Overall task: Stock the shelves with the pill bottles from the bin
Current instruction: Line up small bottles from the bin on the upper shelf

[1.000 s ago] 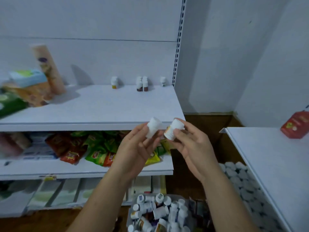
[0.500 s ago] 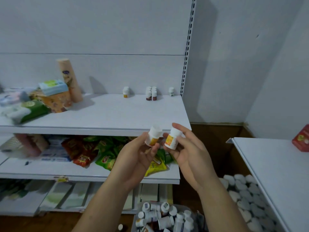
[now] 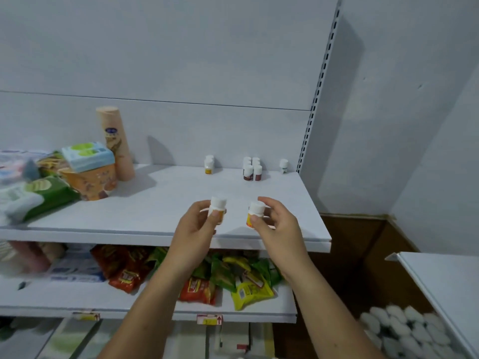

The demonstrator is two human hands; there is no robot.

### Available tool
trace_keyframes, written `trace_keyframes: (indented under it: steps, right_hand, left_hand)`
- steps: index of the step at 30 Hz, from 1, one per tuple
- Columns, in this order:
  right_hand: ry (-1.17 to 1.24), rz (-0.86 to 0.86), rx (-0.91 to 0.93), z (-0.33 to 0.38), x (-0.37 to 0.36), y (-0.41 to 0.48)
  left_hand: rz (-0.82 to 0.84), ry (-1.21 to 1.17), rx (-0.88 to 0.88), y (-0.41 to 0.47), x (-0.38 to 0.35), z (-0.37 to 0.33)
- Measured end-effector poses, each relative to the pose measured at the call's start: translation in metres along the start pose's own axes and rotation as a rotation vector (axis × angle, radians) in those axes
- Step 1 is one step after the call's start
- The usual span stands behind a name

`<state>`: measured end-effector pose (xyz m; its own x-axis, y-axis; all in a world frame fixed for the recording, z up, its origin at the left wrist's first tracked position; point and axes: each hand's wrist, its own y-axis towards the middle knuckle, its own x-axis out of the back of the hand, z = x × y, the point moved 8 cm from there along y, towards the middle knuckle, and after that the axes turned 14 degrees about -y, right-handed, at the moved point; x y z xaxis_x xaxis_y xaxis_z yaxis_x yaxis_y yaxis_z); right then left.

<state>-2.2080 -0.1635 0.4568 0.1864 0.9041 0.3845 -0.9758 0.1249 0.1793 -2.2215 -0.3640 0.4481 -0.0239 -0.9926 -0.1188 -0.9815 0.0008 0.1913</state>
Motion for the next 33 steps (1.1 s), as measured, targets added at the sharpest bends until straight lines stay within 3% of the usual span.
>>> trace_keyframes:
  steps: [7,15,24,33]
  right_hand:
    - [-0.220,0.013,0.039,-0.008,-0.085,0.123]
    - [-0.368,-0.044,0.004,-0.028,-0.140,0.243]
    - [-0.268,-0.046,-0.033,-0.046,-0.167,0.270]
    - [-0.322,0.010,-0.038,-0.039,-0.178,0.273]
  left_hand:
    - [0.035,0.419,-0.040,0.126,0.054,0.027]
    - [0.176,0.558,0.001,0.220,0.063,0.075]
    - [0.192,0.524,0.062,0.251,0.066,0.092]
    - [0.220,0.730,0.060,0.252,0.057,0.090]
